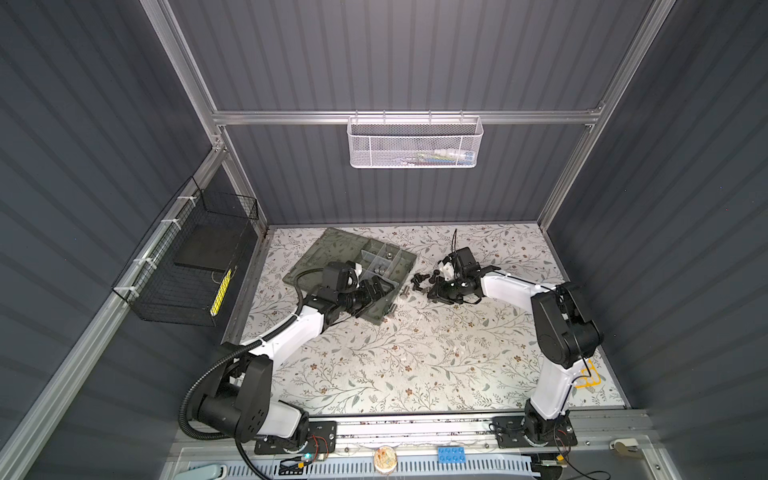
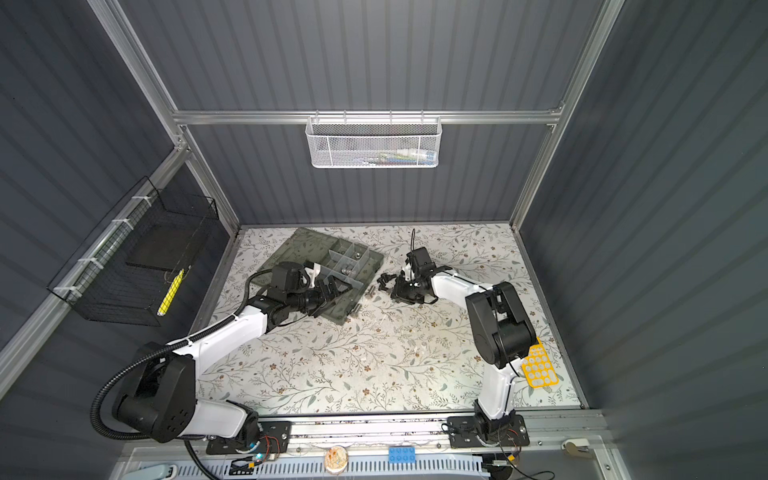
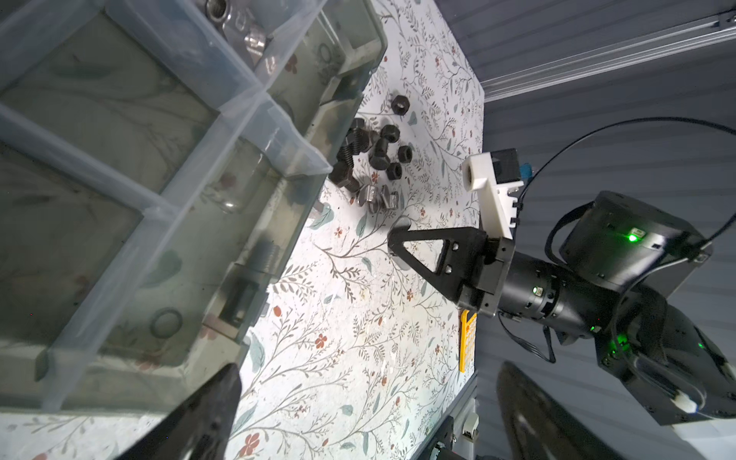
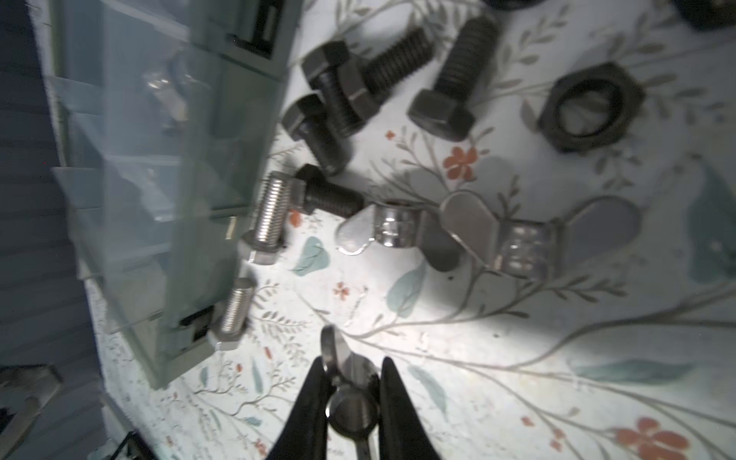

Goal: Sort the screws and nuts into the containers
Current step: 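Lift the wing nut with the right gripper and carry it over the box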

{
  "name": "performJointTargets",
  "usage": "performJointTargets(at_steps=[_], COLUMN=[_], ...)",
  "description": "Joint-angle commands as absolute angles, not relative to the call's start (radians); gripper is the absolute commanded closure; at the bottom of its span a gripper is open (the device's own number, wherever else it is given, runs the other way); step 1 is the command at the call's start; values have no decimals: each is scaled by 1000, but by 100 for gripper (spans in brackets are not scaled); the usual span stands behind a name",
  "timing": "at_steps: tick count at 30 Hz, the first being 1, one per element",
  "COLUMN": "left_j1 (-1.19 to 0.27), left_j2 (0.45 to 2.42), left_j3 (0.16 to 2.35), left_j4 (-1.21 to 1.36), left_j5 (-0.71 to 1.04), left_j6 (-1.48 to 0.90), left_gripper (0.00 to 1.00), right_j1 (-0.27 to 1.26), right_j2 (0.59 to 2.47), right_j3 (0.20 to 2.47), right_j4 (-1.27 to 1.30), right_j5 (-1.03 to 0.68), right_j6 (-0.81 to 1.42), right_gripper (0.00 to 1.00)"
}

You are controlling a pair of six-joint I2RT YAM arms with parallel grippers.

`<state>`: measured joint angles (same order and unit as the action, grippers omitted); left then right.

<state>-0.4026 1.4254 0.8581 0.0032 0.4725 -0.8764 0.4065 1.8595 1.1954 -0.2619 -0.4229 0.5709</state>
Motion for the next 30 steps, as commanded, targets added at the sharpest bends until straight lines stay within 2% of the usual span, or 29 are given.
performJointTargets(at_steps=[1,17,30], left_j1=[-389,-364,-314], left_j2=[1444,1499,1523], left_j3=[919,1055,1011], left_j4=[-30,-32,81], left_j5=[504,516,537], left_j6=[-842,-836,-910], left_gripper=[0,0,0], right_j1=[406,409,445], right_j2=[1836,1887,2127], right_j3=[1236,1380,1679], right_j4=[-212,-7,77], right_j5=[-522,-649,-695], right_j6=[642,852,991], right_gripper=[92,91,91])
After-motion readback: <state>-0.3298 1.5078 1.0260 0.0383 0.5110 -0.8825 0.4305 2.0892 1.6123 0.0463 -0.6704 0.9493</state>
